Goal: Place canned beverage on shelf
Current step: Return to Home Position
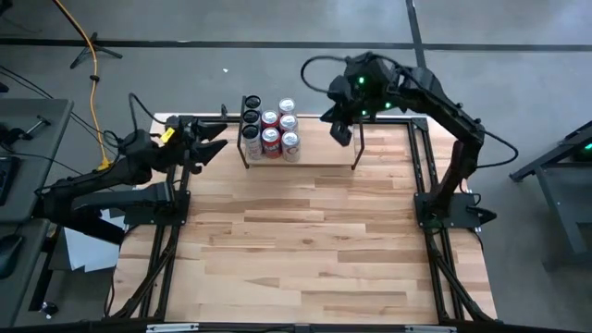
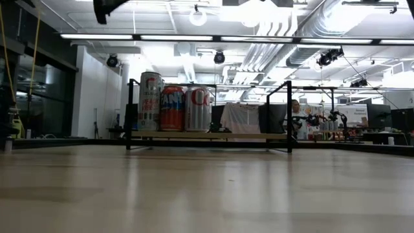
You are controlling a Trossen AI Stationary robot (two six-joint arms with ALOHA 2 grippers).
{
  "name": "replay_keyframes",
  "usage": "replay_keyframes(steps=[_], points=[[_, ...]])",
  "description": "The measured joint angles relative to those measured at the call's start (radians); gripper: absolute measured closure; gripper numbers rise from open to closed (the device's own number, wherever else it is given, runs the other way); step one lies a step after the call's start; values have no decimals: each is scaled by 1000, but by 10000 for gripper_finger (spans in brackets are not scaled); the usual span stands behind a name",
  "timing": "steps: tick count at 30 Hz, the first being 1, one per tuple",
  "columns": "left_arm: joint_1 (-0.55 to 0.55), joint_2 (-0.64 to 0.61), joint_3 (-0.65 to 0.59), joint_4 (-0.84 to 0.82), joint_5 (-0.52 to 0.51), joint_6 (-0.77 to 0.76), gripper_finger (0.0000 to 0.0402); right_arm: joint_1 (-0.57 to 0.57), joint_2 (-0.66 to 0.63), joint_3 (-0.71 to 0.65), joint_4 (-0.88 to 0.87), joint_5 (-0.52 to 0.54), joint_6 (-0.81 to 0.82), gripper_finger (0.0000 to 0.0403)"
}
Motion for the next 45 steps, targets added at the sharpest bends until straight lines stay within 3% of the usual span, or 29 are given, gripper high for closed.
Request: replay_keyframes(steps=[3, 6, 12, 17, 26, 33, 38, 45], points=[[-25, -9, 1, 16, 0, 1, 77, 49, -19, -54, -1, 77, 51, 403], [-59, -7, 1, 10, 0, 11, 81, 82, -90, -212, 44, 136, 135, 403], [-133, 23, 1, 36, 0, 61, 82, 123, -351, -648, 292, 170, 346, 403], [-171, 50, 1, 65, -30, 98, 82, 142, -547, -858, 450, 174, 443, 403], [-199, 67, 1, 64, -112, 107, 83, 194, -784, -974, 457, 190, 411, 403], [-199, 67, 1, 59, -159, 106, 89, 194, -837, -982, 420, 155, 352, 403], [-215, 90, 1, 57, -138, 108, 160, 194, -832, -982, 420, 80, 367, 403], [-302, 63, 1, -64, -112, 183, 376, 194, -817, -983, 419, 29, 382, 403]])
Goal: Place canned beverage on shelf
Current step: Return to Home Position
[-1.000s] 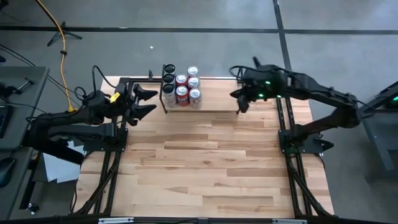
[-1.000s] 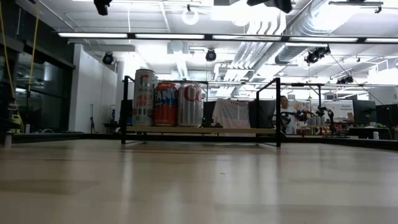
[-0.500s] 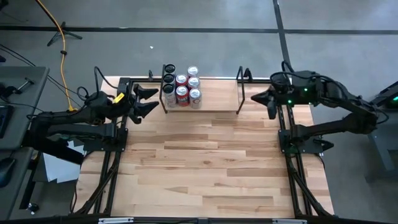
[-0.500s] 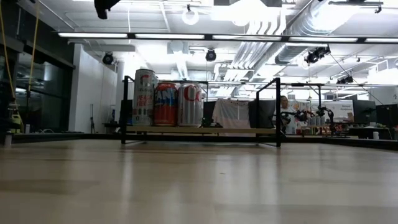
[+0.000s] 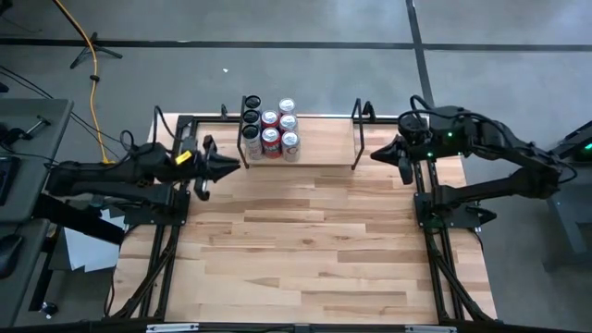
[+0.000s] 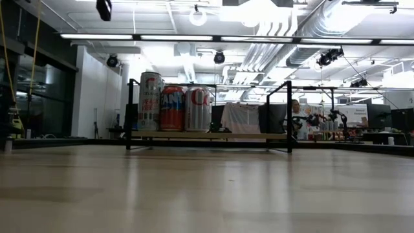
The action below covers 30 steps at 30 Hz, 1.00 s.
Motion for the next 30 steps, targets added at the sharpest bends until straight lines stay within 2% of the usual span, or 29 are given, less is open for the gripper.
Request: replay_keyframes(steps=[5, 13, 21, 27, 30], points=[[-51, -89, -44, -32, -1, 39, 392, 0, 14, 0, 16, 2, 1, 403], [-61, -311, -260, 77, -4, 52, 401, 0, 36, 0, 8, 3, 87, 402], [-60, -492, -389, 93, -4, 27, 401, 0, 36, 0, 8, 3, 90, 402], [-60, -584, -468, 105, -4, -20, 401, 0, 35, 0, 8, 3, 90, 402], [-60, -583, -492, 108, -12, -27, 401, 0, 35, 0, -2, 3, 88, 402]])
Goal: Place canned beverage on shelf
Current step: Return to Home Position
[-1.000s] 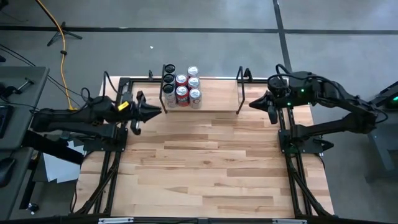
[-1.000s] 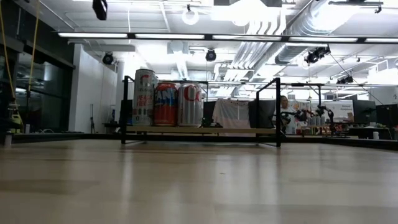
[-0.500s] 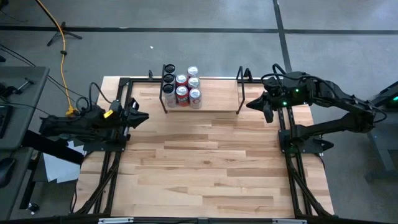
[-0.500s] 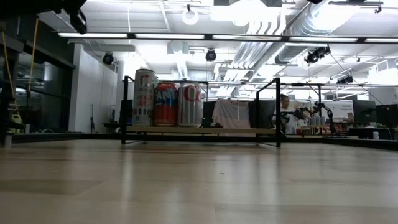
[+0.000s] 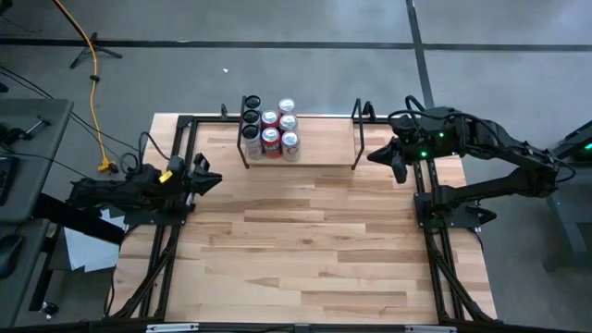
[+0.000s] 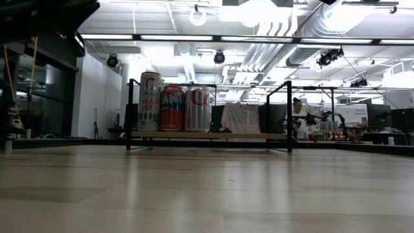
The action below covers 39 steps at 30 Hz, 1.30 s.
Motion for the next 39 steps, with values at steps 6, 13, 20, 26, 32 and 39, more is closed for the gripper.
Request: replay_keyframes(steps=[6, 13, 20, 26, 32, 39], points=[[0, 3, -51, 38, -8, -44, 401, 0, -23, 0, -86, -31, -40, 403], [0, 4, -50, -51, -9, -20, 401, 0, -128, 0, -188, -35, -140, 403], [0, 4, -50, -96, -8, 1, 401, 0, -367, -104, -134, -39, -168, 403], [0, 4, -50, -101, -7, 2, 401, 0, -602, -527, 411, -70, -157, 403], [0, 4, -50, -100, -6, 2, 401, 0, -607, -898, 1023, -167, -186, 403], [0, 4, -50, -100, -5, 2, 401, 0, -639, -1087, 1057, -158, -124, 403]])
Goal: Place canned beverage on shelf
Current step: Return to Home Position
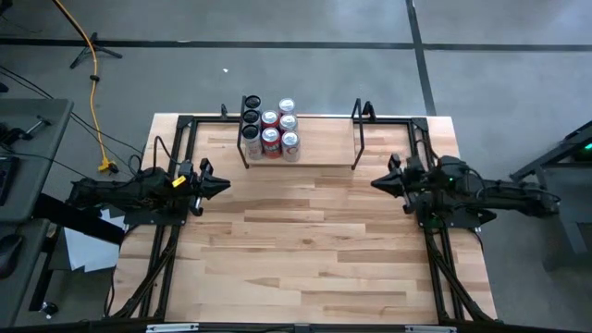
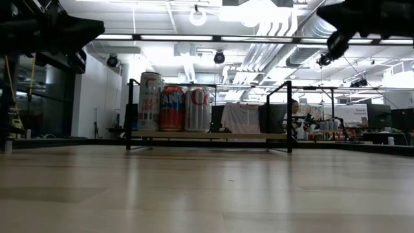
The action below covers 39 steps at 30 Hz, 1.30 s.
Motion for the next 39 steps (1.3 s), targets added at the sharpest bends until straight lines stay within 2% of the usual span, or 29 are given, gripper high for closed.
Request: replay_keyframes(steps=[16, 18, 23, 39], points=[[0, 0, 0, 0, 0, 0, 401, 0, -271, -231, -56, 8, 36, 403], [0, 0, 0, 0, 0, 0, 401, 0, -298, -245, -102, 17, 29, 403], [0, 0, 0, 0, -1, 0, 401, -1, -302, -243, -135, 34, -18, 403], [0, 0, 0, 0, -1, 0, 401, -1, -300, -243, -136, 34, -10, 403]])
